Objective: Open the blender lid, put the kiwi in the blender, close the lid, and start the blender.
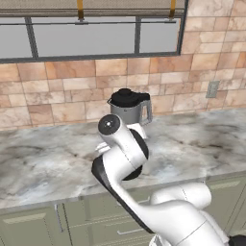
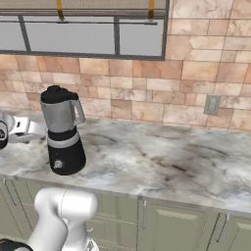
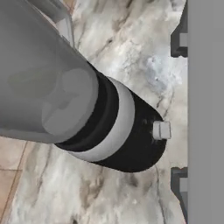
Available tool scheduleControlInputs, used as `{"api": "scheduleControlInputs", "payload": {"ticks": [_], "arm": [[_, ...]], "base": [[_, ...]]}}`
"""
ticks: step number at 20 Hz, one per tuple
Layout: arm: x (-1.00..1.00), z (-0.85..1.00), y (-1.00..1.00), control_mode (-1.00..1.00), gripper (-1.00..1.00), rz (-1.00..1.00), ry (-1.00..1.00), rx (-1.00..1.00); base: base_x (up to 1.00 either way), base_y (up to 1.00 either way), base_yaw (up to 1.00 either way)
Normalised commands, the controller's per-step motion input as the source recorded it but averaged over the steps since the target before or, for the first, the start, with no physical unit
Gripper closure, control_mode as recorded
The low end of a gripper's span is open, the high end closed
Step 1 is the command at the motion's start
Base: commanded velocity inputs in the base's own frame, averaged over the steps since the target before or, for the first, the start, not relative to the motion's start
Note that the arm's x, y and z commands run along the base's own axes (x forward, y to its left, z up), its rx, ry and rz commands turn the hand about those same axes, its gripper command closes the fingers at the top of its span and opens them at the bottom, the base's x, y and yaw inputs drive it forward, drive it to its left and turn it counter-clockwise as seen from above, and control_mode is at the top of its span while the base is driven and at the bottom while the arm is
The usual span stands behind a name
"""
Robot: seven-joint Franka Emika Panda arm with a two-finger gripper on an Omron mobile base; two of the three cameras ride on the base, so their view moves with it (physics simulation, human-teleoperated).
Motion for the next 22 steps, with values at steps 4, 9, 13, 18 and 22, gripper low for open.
{"api": "scheduleControlInputs", "payload": {"ticks": [4,9,13,18,22], "arm": [[-0.01,-0.48,0.14,-1.00,-1.00,-0.51,-0.06,0.01],[0.00,-0.41,0.00,-1.00,-1.00,-0.43,-0.11,0.00],[0.00,-0.17,0.00,-1.00,-1.00,-0.30,-0.37,0.00],[-0.01,-0.14,-0.06,-1.00,-1.00,-0.21,-0.46,0.00],[0.00,-0.11,-0.43,-1.00,-1.00,-0.06,-0.28,0.00]], "base": [[0.00,0.00,0.00],[0.00,0.00,0.00],[0.00,0.00,0.00],[0.00,0.00,0.00],[0.00,0.00,0.00]]}}
